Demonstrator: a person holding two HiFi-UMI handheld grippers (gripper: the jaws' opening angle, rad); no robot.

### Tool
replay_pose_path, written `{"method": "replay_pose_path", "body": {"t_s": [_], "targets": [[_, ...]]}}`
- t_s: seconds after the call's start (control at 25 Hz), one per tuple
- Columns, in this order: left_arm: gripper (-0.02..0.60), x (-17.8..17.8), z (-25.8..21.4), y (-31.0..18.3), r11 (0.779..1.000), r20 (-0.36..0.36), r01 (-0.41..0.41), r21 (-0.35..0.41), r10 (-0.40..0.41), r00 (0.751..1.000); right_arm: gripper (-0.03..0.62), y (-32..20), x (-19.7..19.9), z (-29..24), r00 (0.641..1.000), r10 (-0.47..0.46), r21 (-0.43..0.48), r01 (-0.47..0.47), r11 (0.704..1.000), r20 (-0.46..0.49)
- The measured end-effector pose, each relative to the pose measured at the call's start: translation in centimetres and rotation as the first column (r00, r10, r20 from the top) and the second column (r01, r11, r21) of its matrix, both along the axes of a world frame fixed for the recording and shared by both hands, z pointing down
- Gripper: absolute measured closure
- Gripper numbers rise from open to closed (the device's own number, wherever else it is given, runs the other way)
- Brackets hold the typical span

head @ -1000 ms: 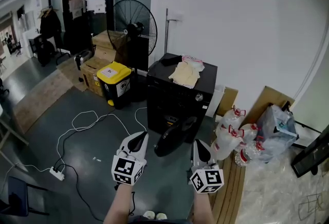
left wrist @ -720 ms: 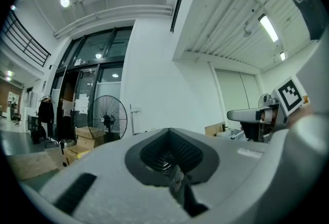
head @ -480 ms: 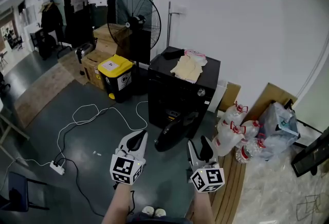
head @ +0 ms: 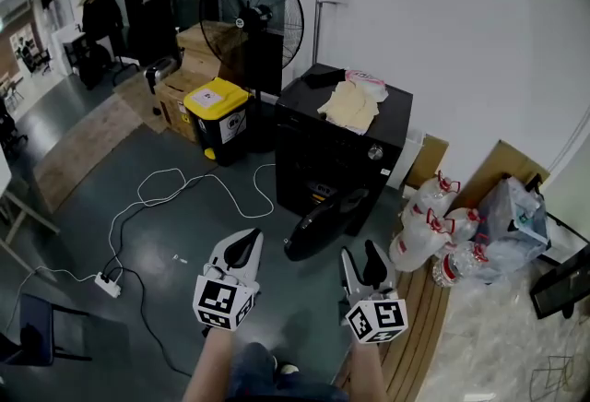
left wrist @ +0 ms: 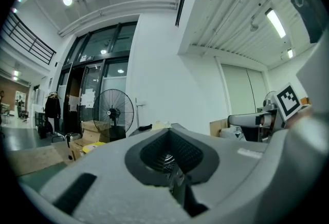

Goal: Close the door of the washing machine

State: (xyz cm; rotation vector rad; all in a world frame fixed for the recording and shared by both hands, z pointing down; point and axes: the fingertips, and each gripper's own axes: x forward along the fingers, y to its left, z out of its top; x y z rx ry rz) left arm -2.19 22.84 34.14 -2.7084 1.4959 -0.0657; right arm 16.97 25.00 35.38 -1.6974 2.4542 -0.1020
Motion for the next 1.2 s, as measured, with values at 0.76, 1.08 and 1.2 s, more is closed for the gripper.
{"method": "replay_pose_path", "body": {"t_s": [0.76, 1.08, 1.2], "targets": [[0.581, -10.1, 5.8, -33.6, 0.994, -0.027, -0.111, -0.002, 0.111, 0.993, 0.367, -29.6, -6.7, 8.4, 0.987, 0.156, -0.039, -0.158, 0.987, -0.041], [0.581, -10.8, 4.9, -49.1, 0.939, -0.004, -0.34, -0.059, 0.34, 0.94, 0.367, -40.3, -8.6, 7.6, 0.929, 0.369, -0.11, -0.37, 0.922, -0.035], [0.581, -8.3, 5.1, -51.9, 0.907, -0.032, -0.413, -0.085, 0.412, 0.911, 0.367, -40.7, -7.3, 7.6, 0.897, 0.439, -0.141, -0.442, 0.886, -0.054]]}}
